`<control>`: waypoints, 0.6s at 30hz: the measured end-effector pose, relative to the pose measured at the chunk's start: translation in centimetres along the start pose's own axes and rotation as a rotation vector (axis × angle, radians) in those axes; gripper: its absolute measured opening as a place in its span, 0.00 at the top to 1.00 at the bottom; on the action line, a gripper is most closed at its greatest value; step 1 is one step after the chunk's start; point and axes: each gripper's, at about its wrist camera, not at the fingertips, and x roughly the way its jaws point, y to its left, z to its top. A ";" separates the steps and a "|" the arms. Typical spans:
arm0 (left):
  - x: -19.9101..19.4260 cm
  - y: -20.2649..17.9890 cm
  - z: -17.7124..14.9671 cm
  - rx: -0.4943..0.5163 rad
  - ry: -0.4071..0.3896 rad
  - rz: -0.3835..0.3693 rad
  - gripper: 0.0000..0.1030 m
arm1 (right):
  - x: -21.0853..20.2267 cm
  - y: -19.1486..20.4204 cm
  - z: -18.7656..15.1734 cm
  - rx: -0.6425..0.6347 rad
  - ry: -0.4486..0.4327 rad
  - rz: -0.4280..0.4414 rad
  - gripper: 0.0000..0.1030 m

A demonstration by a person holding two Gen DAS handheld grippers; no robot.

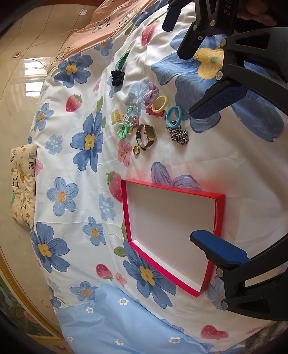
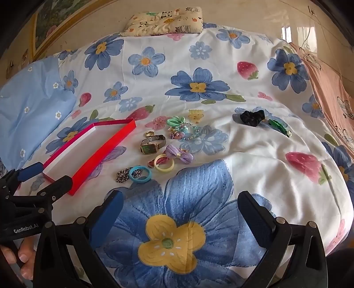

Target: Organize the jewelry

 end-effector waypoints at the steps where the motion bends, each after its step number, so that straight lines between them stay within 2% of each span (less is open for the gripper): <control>1: 0.0 0.0 0.0 -0.001 -0.001 0.001 0.01 | 0.0 0.0 0.0 0.000 0.000 0.000 0.00; 18: 0.0 0.0 0.0 -0.003 0.007 0.001 0.01 | 0.1 0.0 -0.1 0.002 0.007 0.003 0.00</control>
